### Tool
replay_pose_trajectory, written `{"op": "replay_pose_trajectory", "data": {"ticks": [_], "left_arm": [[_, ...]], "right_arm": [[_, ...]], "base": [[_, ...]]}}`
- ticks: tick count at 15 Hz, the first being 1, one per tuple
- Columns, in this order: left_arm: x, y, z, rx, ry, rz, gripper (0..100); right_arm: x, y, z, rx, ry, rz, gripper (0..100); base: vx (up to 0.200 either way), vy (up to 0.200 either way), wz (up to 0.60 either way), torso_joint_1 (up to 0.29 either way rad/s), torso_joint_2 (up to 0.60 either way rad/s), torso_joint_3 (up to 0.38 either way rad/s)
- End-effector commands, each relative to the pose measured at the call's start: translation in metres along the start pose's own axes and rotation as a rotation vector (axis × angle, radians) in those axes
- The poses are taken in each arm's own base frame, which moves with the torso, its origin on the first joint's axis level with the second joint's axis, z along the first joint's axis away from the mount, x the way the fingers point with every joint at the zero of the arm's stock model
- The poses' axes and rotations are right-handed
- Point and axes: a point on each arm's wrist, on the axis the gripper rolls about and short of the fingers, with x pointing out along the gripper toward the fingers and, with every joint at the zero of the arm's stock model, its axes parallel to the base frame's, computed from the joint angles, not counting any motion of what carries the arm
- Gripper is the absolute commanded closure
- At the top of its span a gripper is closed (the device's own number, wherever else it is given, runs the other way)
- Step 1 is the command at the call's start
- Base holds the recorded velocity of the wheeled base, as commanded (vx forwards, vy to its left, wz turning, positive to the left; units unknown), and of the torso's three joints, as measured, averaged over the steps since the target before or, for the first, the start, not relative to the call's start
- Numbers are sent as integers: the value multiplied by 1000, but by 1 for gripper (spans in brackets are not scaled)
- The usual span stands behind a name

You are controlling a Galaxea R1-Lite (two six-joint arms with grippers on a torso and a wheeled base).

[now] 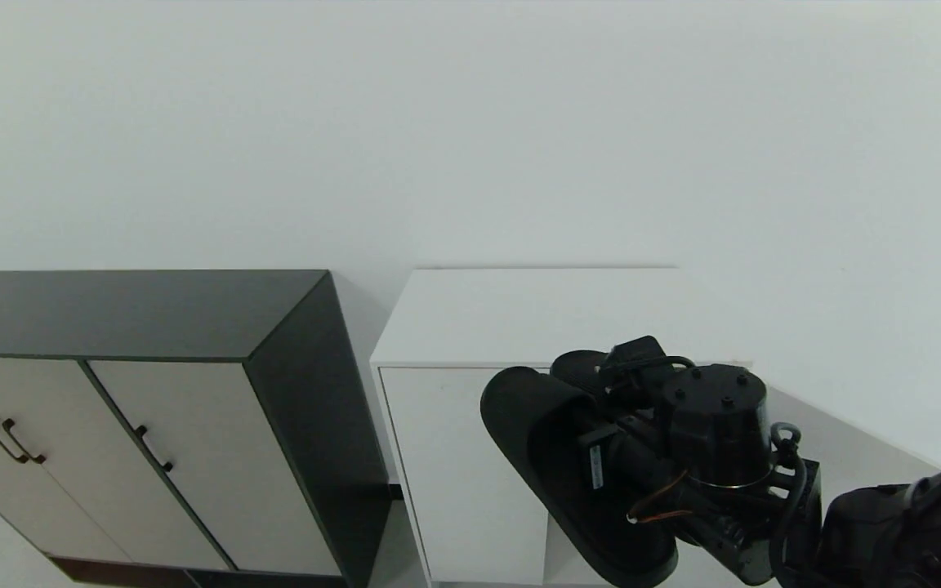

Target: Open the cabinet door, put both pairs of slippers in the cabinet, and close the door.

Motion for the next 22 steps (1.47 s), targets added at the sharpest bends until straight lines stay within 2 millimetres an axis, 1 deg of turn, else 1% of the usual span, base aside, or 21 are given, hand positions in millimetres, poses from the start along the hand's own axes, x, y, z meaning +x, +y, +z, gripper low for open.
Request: {"op": "replay_pose_trajectory", "data": {"ticks": [1, 8, 22], "left_arm": [[0, 0, 0, 0, 1, 0, 100], [0, 0, 0, 0, 1, 0, 100], [0, 0, 0, -1, 0, 0, 100]], "right_arm": [[-5, -1, 2, 1, -7, 6, 100], [-3, 0, -1, -8, 4, 7, 100], [-4, 0, -4, -13, 13, 6, 100]], "base": [[0, -200, 0, -2, 2, -2], [0, -200, 0, 1, 3, 2], [0, 0, 0, 0, 0, 0]]}}
